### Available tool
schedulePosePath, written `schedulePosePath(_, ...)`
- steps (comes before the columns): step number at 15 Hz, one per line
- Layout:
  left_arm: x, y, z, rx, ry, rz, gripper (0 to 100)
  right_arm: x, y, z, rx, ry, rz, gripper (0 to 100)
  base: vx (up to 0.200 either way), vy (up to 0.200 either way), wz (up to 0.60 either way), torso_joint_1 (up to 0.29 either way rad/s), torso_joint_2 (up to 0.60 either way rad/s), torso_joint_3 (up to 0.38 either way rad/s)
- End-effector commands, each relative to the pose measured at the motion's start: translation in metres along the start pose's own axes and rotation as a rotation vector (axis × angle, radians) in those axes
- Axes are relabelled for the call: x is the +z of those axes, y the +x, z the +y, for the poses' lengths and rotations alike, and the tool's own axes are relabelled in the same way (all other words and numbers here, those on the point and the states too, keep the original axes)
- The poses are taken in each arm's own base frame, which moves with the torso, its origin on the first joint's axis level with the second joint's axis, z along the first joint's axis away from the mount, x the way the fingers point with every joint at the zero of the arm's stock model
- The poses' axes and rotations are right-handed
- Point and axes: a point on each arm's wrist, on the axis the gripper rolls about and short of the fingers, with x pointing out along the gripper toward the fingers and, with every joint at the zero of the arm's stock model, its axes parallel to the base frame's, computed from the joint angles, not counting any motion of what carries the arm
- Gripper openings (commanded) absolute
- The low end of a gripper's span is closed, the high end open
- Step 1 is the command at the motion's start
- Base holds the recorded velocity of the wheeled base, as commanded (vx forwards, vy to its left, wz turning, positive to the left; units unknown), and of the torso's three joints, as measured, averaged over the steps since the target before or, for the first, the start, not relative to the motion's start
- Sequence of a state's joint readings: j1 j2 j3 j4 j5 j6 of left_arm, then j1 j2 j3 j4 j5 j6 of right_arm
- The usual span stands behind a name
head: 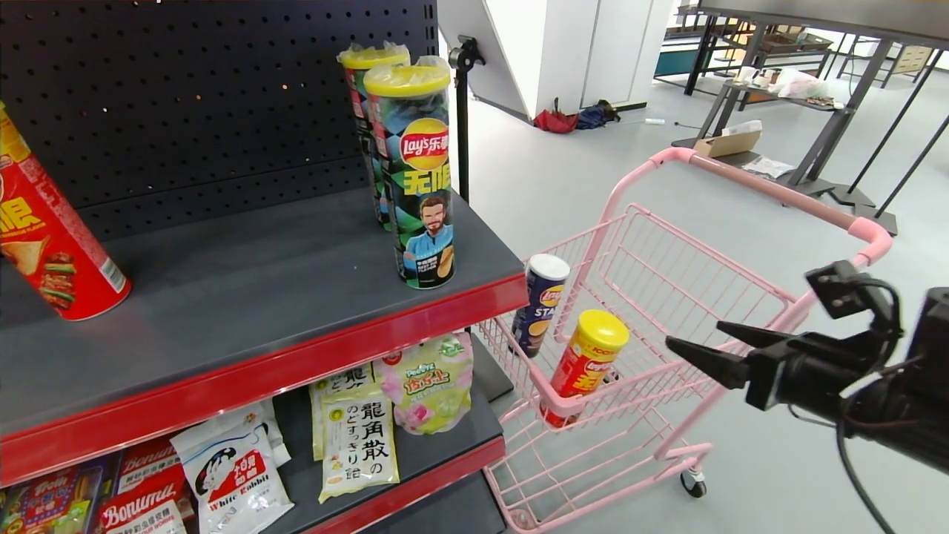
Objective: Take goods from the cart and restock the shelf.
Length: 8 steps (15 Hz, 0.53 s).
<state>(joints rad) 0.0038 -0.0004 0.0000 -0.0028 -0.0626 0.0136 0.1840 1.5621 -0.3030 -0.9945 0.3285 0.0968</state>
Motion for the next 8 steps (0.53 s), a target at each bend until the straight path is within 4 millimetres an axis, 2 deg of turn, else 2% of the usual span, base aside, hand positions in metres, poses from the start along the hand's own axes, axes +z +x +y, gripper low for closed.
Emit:
schedulePosePath(1, 0.0, 0.0, 0.0, -0.001, 0.0, 0.0, 100, -0.041, 0.046, -0.005, 0.048, 0.037, 0.174, 100, 0.0, 0.0, 0.0, 0.0, 0.0, 0.0)
schedulePosePath(2, 0.0, 0.0, 0.0, 0.0, 0.0, 0.0, 100, -0.042, 0.057, -0.005, 0.059, 0.034, 0.177, 100, 0.0, 0.0, 0.0, 0.0, 0.0, 0.0)
schedulePosePath(8, 0.0, 0.0, 0.0, 0.0, 0.0, 0.0, 100, -0.045, 0.093, -0.009, 0.076, 0.027, 0.181, 100, 0.0, 0.0, 0.0, 0.0, 0.0, 0.0)
